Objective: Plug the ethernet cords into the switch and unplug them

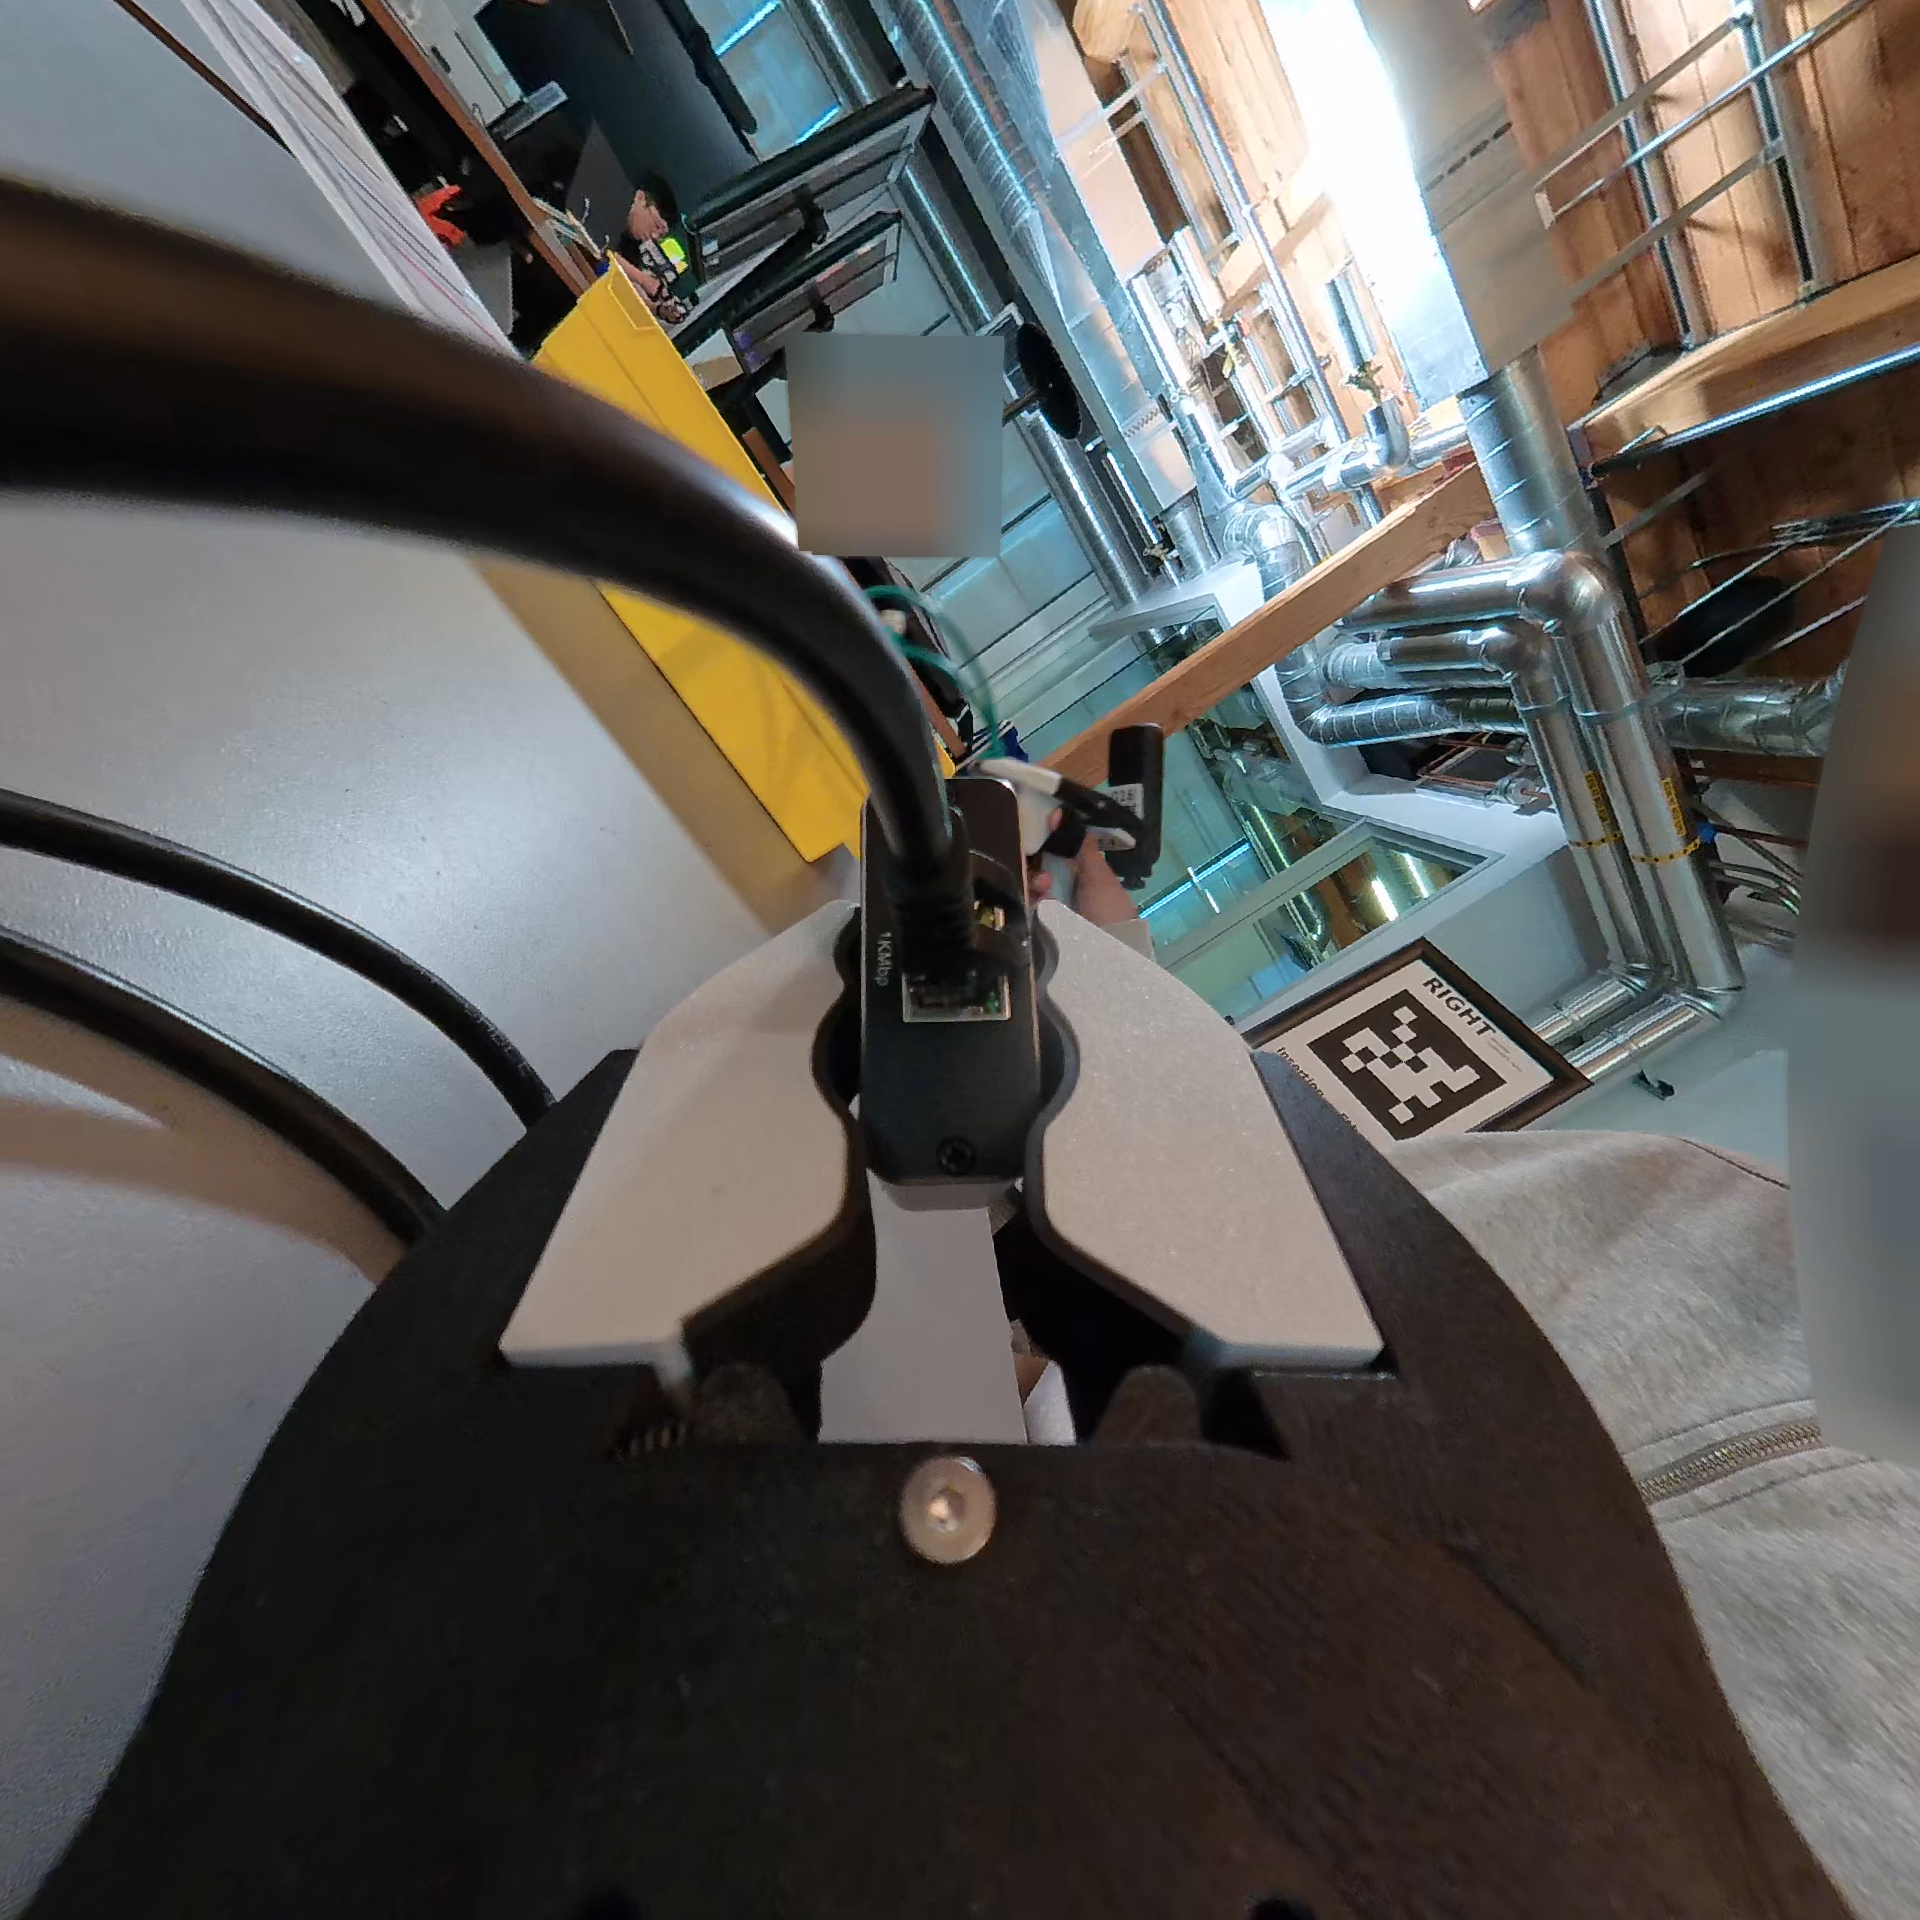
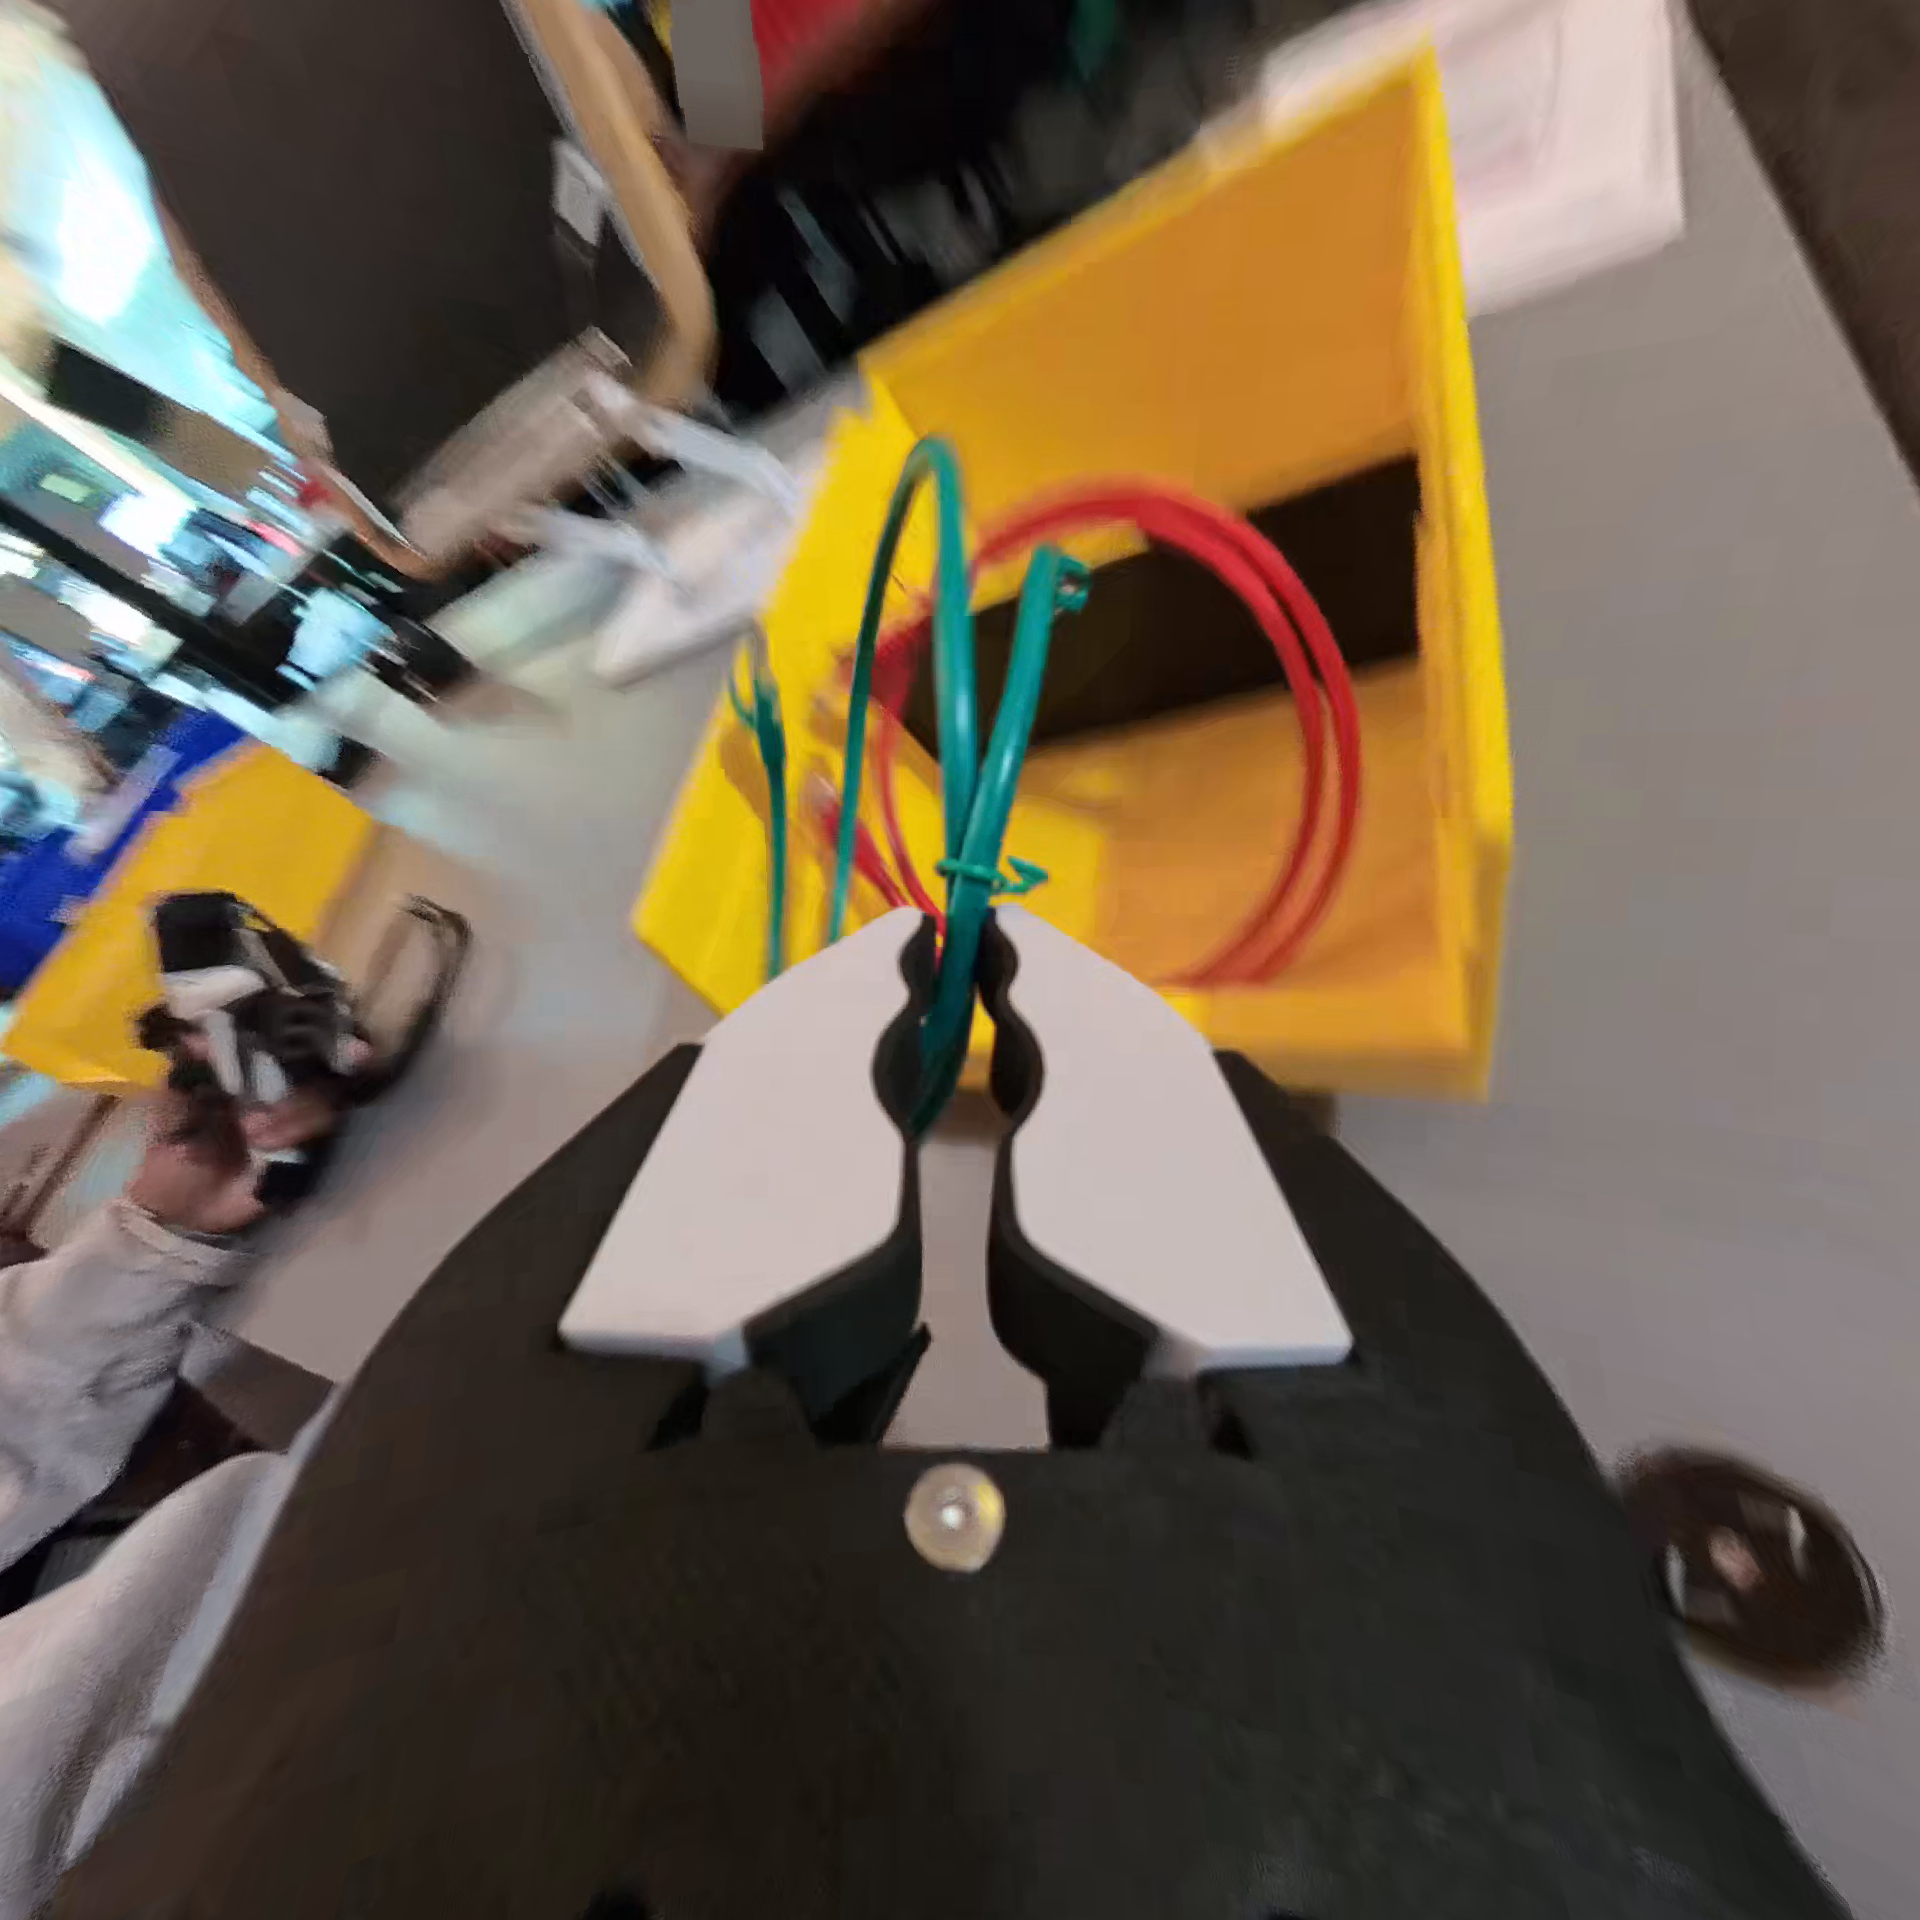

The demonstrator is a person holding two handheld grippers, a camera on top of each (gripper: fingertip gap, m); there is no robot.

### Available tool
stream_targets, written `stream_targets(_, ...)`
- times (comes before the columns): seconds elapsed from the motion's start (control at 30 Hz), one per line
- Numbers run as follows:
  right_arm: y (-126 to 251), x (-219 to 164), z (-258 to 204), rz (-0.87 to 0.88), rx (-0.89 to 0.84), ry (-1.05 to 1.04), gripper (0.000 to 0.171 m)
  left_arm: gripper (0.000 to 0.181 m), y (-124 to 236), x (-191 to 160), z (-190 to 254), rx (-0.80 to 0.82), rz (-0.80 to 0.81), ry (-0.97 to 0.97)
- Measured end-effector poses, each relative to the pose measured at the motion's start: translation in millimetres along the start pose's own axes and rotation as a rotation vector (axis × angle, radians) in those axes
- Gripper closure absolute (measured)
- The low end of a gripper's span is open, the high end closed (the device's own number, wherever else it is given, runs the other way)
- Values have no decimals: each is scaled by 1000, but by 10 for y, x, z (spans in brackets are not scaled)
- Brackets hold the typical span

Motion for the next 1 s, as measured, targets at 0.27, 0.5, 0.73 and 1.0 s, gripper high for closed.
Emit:
stream_targets(0.27,96,804,-696,2,-101,610,165,156,4,14,-13,6,9,5)
stream_targets(0.5,-215,1233,-983,-249,-270,1331,164,156,1,4,-16,13,3,-3)
stream_targets(0.73,-492,1055,-1038,-413,-128,1432,165,156,17,7,-9,12,10,-1)
stream_targets(1.0,-646,835,-879,-503,-42,1317,165,156,26,19,-3,0,18,10)
Point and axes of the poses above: each gripper's, where its closed fingertips meet, y back along the fingers, x out of its top, z = x × y across the jaws, the point moved 1 cm from there along y, back along the fingers, and after that the axes turned 10 degrees about -y, right-handed, at the moved point
